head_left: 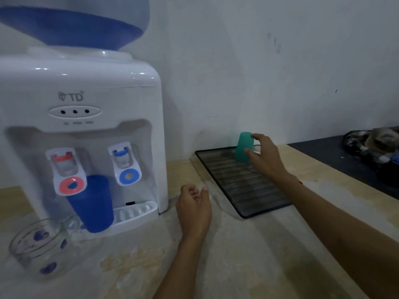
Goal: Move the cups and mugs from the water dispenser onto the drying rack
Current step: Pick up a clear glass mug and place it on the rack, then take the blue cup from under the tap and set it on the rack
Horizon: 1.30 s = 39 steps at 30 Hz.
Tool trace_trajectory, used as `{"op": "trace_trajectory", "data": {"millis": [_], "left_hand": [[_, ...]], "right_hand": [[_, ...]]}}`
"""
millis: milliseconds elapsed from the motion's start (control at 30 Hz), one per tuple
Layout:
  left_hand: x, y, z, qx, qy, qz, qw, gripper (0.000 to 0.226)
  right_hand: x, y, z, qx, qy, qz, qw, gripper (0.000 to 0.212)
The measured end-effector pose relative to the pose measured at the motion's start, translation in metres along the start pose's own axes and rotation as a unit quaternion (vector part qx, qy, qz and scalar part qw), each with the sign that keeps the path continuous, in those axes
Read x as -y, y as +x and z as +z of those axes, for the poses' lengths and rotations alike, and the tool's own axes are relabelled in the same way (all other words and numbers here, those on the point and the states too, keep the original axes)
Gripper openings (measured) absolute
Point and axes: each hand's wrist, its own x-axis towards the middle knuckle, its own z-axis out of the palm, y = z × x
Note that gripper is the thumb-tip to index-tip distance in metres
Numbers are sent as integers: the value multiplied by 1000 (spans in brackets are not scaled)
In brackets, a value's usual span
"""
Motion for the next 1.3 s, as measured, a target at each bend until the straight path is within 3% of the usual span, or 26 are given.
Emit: {"op": "trace_trajectory", "data": {"millis": [167, 433, 733, 900, 1133, 1300], "left_hand": [[-7, -12, -8, -19, -12, 30, 999, 19], [-11, -39, -61, -28, 89, 206, 974, 26], [-7, -62, -145, -58, 154, 278, 946, 28], [-11, -71, -181, -79, 178, 300, 934, 26], [-16, -68, -225, -234, 232, 328, 885, 23], [-21, -55, -241, -305, 259, 309, 863, 37]], "right_hand": [[55, -56, 22, -35, 83, -89, 992, 40], [115, -122, 50, -21, 206, -131, 970, 39], [126, -170, 70, 72, 189, -241, 949, 36], [133, -174, 72, 74, 200, -253, 944, 32], [158, -178, 87, 95, 224, -278, 929, 34], [174, -177, 99, 102, 213, -270, 933, 32]]}}
